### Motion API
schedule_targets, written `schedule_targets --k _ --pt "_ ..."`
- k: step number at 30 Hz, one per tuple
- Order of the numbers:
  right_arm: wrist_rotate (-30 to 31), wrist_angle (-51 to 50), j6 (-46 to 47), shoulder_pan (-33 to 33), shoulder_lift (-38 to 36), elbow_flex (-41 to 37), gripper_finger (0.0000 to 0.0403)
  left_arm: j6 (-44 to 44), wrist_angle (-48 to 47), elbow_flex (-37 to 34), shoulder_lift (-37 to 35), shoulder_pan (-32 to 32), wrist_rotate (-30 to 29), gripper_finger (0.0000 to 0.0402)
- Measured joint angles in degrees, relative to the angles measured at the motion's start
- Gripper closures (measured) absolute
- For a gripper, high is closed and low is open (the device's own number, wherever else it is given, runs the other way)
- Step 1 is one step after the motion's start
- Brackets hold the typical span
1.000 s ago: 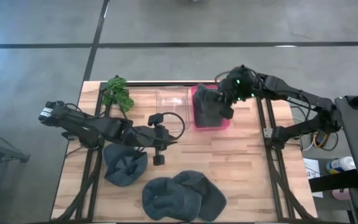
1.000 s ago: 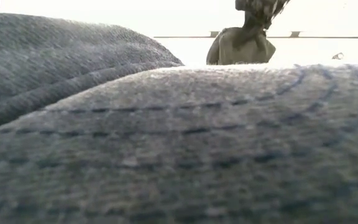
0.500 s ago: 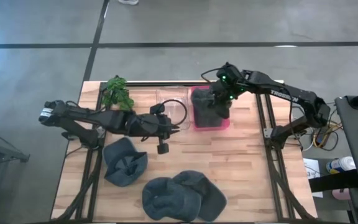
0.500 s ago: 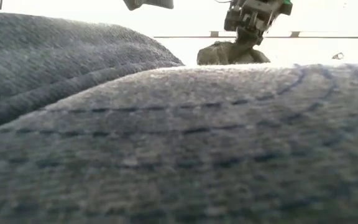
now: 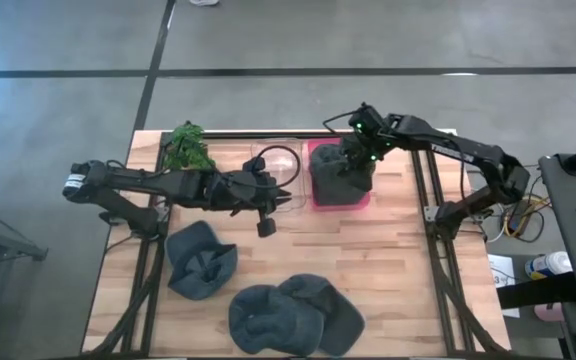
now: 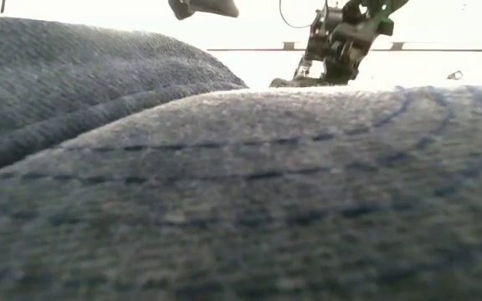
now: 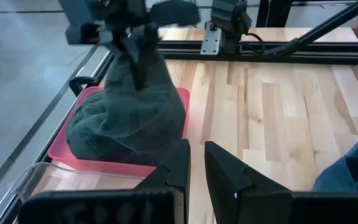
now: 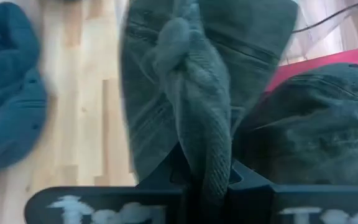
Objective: Pick & Place hat
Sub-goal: Put the green cap into the red bin
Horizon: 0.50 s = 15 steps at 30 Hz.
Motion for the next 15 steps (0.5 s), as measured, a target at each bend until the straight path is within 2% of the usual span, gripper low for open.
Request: schedule_targets --k 8,12,15 --pt "1.45 13.14 -0.57 -4.50 1.28 -4.90 0.0394 0.04 -0.02 0.00 0.02 0.91 0.11 0.0360" --pt "4.78 13.96 -0.47 -6.78 1.94 -7.35 0.0389 1.23 -0.02 0.00 0.02 1.64 0.15 0.0360" --pt "5.18 14.04 -0.35 -7.41 2.16 -9.44 0.0364 3.54 -0.02 0.00 0.02 3.04 0.72 0.0360"
